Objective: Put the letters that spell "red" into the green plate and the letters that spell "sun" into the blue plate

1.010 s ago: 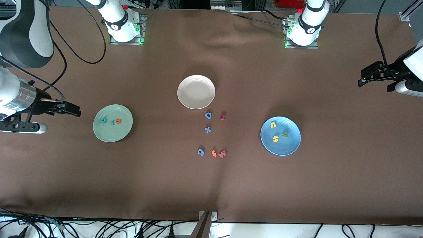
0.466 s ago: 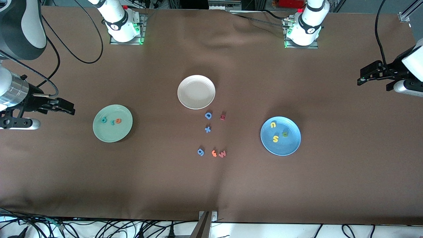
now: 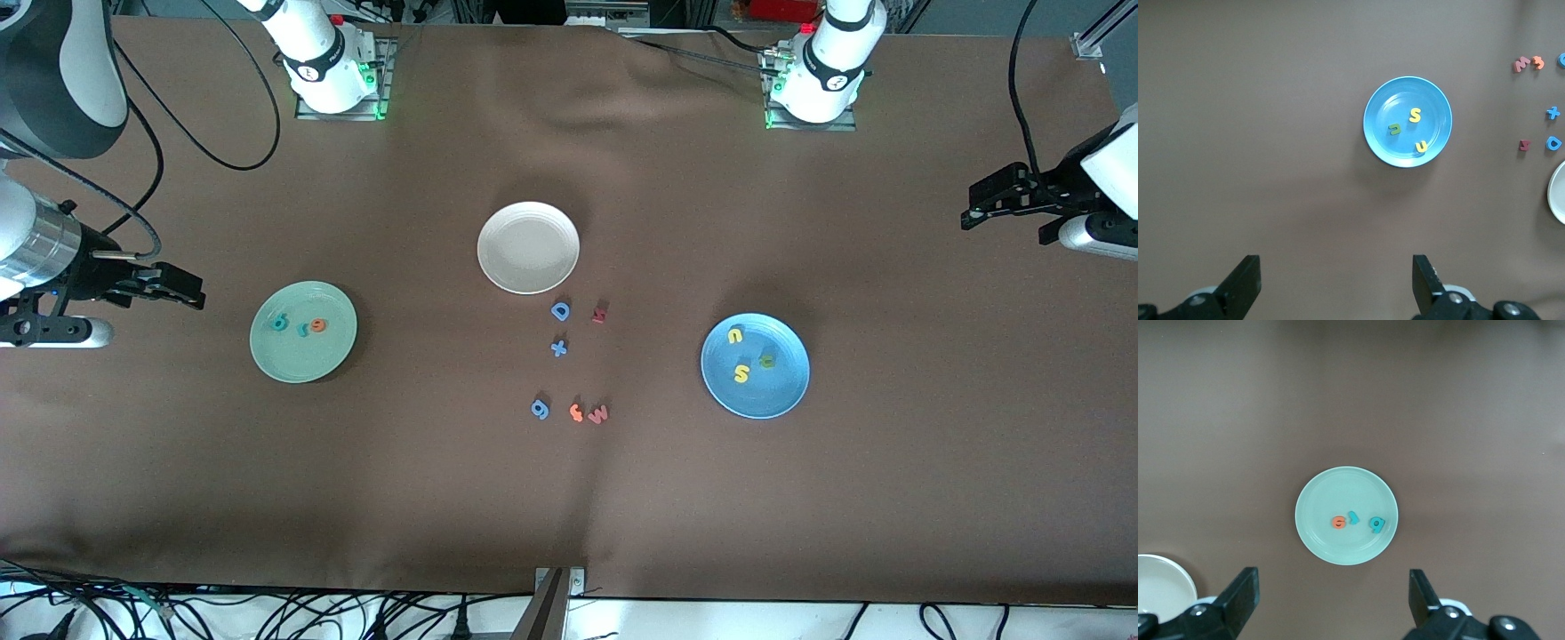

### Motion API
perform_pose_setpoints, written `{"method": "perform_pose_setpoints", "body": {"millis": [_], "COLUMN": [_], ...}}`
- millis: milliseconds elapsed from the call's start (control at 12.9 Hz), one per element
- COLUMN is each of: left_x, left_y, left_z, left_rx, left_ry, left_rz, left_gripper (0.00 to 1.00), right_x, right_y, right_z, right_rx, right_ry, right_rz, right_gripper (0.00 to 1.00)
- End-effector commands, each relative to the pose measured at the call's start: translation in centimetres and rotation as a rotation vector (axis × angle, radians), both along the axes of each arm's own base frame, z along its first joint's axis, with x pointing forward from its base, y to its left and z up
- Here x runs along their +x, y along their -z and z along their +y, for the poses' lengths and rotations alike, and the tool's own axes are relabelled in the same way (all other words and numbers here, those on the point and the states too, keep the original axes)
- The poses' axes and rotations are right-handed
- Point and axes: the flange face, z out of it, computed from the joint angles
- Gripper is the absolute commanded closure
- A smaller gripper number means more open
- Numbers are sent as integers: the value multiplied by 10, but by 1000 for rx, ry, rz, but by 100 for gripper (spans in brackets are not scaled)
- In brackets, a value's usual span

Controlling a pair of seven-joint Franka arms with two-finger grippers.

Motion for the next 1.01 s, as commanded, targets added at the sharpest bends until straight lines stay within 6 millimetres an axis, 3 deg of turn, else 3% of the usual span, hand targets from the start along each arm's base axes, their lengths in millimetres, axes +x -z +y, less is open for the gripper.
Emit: {"method": "perform_pose_setpoints", "body": {"millis": [0, 699, 932], "left_x": [-2, -2, -1], "left_y": [-7, -5, -17], "left_z": [1, 0, 6], "left_rx": [-21, -8, -11], "left_ry": [-7, 5, -6], "left_rz": [3, 10, -18], "left_gripper": [0, 0, 0], "right_x": [-6, -5, -5], "right_y": [-5, -5, -5], "right_z": [-1, -2, -4], "right_rx": [-15, -3, -4], "right_ry": [8, 17, 19], "right_rz": [-11, -14, -14], "right_gripper": [1, 1, 1]}}
